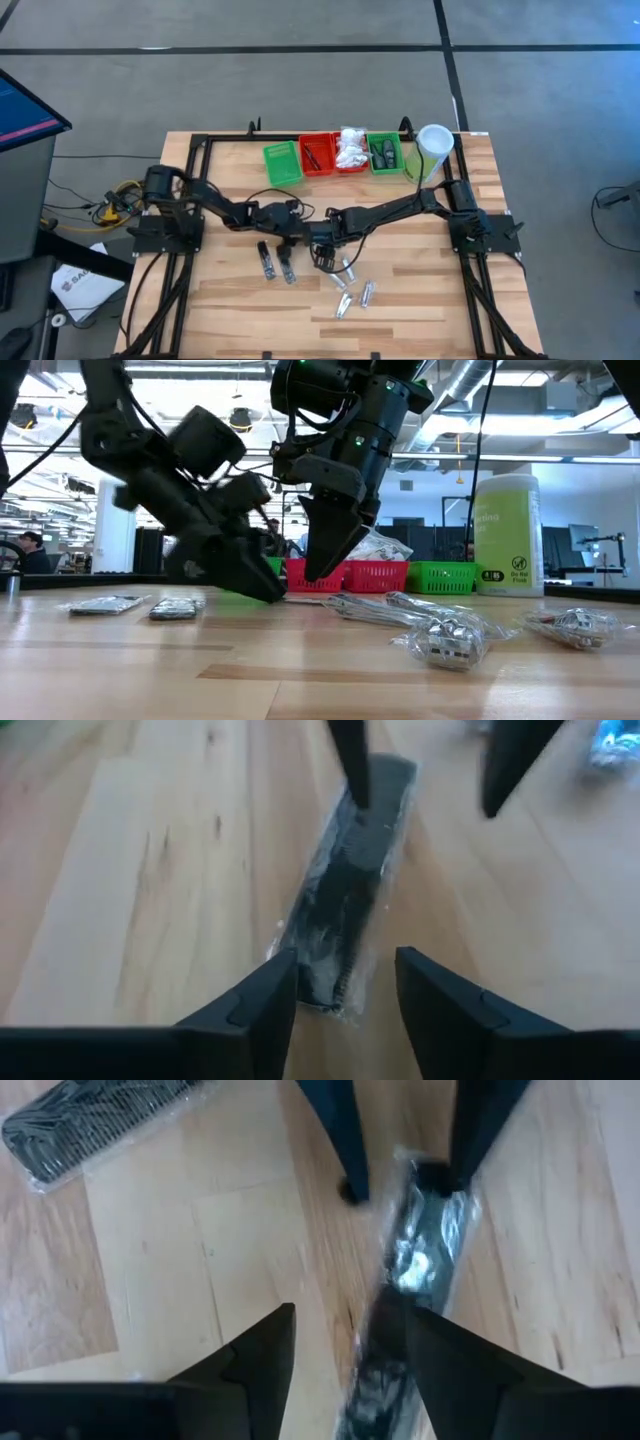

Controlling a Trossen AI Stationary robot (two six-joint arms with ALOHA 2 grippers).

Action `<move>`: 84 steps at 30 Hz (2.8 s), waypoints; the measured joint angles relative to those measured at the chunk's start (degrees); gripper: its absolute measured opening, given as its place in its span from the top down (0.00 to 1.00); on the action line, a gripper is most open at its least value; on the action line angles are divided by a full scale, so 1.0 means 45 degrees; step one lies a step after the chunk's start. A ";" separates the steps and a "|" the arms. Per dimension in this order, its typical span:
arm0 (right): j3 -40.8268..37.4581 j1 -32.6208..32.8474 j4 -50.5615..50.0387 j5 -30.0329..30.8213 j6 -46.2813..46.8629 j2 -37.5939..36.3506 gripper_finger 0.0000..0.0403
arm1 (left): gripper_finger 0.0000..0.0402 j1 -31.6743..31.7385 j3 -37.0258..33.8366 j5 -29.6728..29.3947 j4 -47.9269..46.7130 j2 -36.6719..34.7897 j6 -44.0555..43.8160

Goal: Pick & Place Travel size toiletries
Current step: Put the black comb into the left red bin

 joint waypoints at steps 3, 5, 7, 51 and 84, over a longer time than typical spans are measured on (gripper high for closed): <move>0.0000 0.0000 -0.0016 -0.0002 -0.0049 0.0000 0.56 | 0.58 0.0031 0.0086 0.0002 0.0034 -0.0790 0.0687; 0.0000 0.0000 -0.0054 0.0000 -0.0044 0.0000 0.56 | 0.57 0.0112 0.0086 0.0008 -0.0034 -0.0871 0.0883; 0.0000 0.0000 -0.0058 0.0005 -0.0044 0.0000 0.56 | 0.55 0.0197 0.0042 0.0101 -0.0196 -0.0818 0.0904; 0.0000 -0.0034 -0.1681 0.1647 -0.0010 0.0000 0.58 | 1.00 0.1584 0.0654 0.2888 0.1045 0.2067 0.0244; -0.2095 -0.0847 0.0502 -0.0974 -0.0165 -0.0062 0.97 | 1.00 0.1563 0.0591 0.2634 0.1193 0.1891 -0.0146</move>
